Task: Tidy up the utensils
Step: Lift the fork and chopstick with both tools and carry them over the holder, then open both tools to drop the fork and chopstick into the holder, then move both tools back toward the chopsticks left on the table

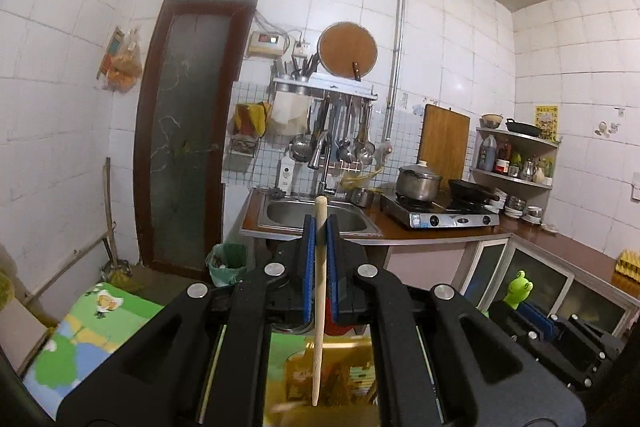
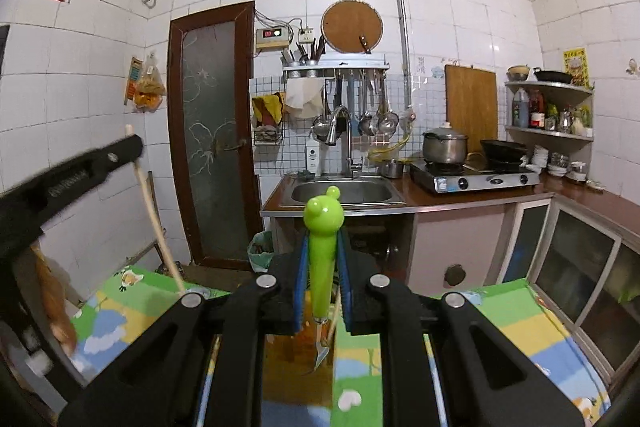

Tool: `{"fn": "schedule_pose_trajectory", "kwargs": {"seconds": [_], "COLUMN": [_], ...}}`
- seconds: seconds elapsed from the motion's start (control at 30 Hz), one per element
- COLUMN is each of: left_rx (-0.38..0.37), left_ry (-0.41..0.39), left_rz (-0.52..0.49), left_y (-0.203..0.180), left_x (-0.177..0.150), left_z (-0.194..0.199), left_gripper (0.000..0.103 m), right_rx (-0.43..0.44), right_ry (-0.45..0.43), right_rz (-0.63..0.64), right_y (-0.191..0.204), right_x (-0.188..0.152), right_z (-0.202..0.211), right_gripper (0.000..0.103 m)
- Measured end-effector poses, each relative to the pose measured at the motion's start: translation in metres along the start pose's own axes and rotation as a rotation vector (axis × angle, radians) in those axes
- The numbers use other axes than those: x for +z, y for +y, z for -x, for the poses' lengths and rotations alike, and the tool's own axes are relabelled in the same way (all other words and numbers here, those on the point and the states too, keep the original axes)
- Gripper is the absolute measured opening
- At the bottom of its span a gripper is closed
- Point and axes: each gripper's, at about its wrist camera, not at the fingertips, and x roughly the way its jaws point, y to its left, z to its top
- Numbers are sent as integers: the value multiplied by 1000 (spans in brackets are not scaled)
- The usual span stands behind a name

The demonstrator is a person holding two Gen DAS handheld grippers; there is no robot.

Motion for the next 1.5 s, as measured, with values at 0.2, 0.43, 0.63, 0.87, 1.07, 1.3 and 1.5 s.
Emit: {"fn": "schedule_pose_trajectory", "kwargs": {"seconds": [0.2, 0.43, 0.63, 0.87, 1.07, 1.3, 1.5], "left_rx": [36, 60, 57, 95, 141, 203, 217], "left_ry": [78, 184, 246, 180, 202, 295, 400], "left_rz": [21, 8, 11, -13, -16, -28, -9], "left_y": [6, 21, 33, 46, 68, 93, 107], "left_x": [-36, -81, -76, -65, -82, -130, -176], "left_z": [-66, -93, -75, -1, 56, 83, 80], "left_gripper": [5, 5, 33, 87, 98, 98, 98], "right_rx": [26, 25, -44, -109, -129, -89, -82], "right_ry": [80, 204, 241, 202, 216, 308, 400], "right_rz": [-10, 8, 21, 44, 50, 31, 22], "right_y": [-2, -2, -6, -13, -9, 2, 9], "right_x": [-18, -69, -82, -71, -92, -144, -191], "right_z": [-61, -110, -110, -62, -12, 16, 16], "right_gripper": [14, 14, 51, 69, 77, 77, 77]}}
